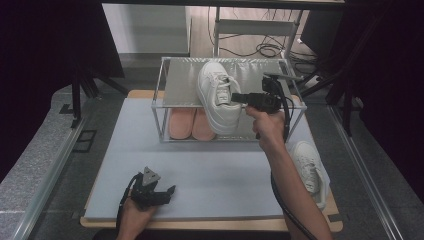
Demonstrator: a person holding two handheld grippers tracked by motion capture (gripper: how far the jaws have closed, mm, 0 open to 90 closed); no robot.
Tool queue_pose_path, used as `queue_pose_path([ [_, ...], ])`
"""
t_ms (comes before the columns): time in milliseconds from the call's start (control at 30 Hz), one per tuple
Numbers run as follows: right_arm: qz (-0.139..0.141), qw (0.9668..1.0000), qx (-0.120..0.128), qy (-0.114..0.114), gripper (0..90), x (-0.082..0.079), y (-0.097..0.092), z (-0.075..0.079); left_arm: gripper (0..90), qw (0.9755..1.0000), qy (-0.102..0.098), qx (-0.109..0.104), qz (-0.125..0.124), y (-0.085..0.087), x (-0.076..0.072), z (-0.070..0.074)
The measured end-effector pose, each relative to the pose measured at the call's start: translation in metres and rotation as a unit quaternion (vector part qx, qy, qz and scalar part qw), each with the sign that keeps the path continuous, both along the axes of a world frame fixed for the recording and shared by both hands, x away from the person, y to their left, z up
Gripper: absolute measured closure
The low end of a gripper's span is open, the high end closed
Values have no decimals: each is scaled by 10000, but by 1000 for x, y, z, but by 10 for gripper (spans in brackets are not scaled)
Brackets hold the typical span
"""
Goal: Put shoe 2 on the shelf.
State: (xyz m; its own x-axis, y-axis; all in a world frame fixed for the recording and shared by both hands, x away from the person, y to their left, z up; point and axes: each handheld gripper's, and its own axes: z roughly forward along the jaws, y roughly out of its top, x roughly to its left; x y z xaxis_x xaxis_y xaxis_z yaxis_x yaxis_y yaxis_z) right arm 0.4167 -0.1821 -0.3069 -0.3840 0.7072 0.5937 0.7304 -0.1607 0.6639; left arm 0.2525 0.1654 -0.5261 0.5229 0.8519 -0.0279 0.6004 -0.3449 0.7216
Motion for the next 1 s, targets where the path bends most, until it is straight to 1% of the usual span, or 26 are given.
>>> queue_pose_path([
  [67, 10, 10000, -47, -3, 758, 1, 1, 1, 199, 10000, -3, 2, 2, 0, 0, 0],
  [100, 26, 10000, -33, -22, 739, 1, 1, 2, 199, 10000, 0, -2, 5, 0, 0, 0],
  [167, 81, 9999, -1, -110, 702, 1, 3, 1, 199, 10000, -1, -2, 7, 0, 0, 0],
  [233, 58, 9997, -90, -221, 672, 0, 4, 2, 199, 10000, -3, -1, 7, 0, 0, 0],
  [300, 126, 9995, -32, -297, 624, 0, 4, 3, 199, 10000, -6, -13, 10, 0, 0, 0],
  [367, 168, 9994, 120, -264, 591, 2, 1, 4, 199, 10000, -2, -15, 10, 0, 0, 0],
  [533, 346, 9986, 180, -361, 537, -1, -4, 8, 199, 10000, -8, -49, 36, -1, 0, 0],
  [633, 364, 9980, 170, -480, 523, -6, -7, 14, 199, 10000, -9, -49, 37, -1, -1, 0],
  [667, 374, 9977, 169, -531, 518, -8, -9, 16, 200, 10000, -1, -15, 16, 0, 0, 0],
  [833, 381, 9960, 169, -792, 514, -18, -21, 22, 200, 10000, -8, -16, 12, 0, 0, 0],
  [1000, 496, 9940, 253, -942, 543, -31, -33, 20, 200, 10000, -9, -13, 12, 0, 0, 0],
])
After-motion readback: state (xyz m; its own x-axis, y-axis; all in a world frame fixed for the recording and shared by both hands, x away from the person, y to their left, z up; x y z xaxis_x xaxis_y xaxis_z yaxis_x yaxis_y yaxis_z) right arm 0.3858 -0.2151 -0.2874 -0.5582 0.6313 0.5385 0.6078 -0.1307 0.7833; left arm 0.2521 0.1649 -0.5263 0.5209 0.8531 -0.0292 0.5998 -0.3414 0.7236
